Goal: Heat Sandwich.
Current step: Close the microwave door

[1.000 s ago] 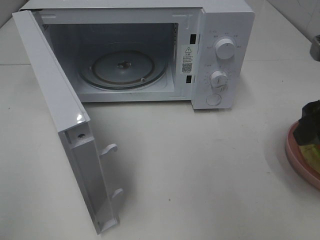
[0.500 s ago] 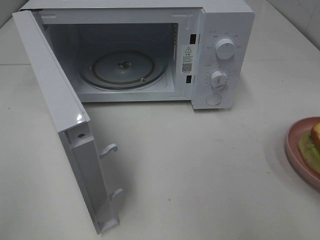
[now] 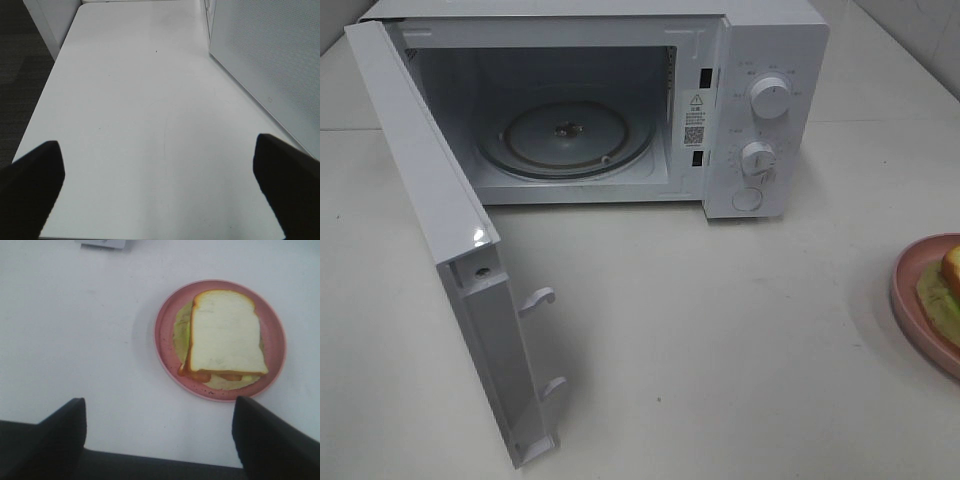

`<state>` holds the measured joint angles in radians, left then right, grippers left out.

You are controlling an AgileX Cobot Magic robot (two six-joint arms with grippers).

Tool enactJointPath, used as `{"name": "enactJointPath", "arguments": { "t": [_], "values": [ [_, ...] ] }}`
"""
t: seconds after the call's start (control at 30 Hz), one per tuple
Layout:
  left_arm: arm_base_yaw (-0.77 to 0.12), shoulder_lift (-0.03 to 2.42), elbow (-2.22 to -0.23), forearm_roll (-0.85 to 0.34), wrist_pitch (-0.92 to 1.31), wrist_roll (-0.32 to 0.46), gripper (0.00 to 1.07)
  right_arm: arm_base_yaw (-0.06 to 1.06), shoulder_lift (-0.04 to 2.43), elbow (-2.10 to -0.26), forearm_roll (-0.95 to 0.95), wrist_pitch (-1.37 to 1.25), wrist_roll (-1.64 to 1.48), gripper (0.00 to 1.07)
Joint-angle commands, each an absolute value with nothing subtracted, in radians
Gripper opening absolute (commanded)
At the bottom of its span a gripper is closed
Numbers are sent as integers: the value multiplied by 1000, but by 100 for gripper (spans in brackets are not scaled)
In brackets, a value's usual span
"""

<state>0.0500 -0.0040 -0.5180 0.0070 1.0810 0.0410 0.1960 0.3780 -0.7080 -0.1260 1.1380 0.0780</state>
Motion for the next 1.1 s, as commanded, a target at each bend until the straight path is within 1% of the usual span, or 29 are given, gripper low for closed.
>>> {"name": "enactJointPath", "arguments": {
  "t": [0.03,0.27,0.47,0.57,0.6,0.73,1.1],
  "values": [
    [52,-21,-516,10,1070,37,98,156,291,-712,-124,1141,75,76],
    [52,-21,-516,10,1070,37,98,116,170,-672,-123,1096,75,76],
    [52,-21,-516,10,1070,37,98,59,58,-555,-121,1051,75,76],
    [52,-21,-516,10,1070,37,98,49,34,-525,-120,1036,75,76],
    [52,-21,-516,10,1070,37,98,46,5,-494,-120,994,75,76],
    [52,-21,-516,10,1070,37,98,46,-32,-495,-116,995,62,76],
    [52,-21,-516,10,1070,37,98,46,-32,-495,-114,995,61,75]
  ]
}}
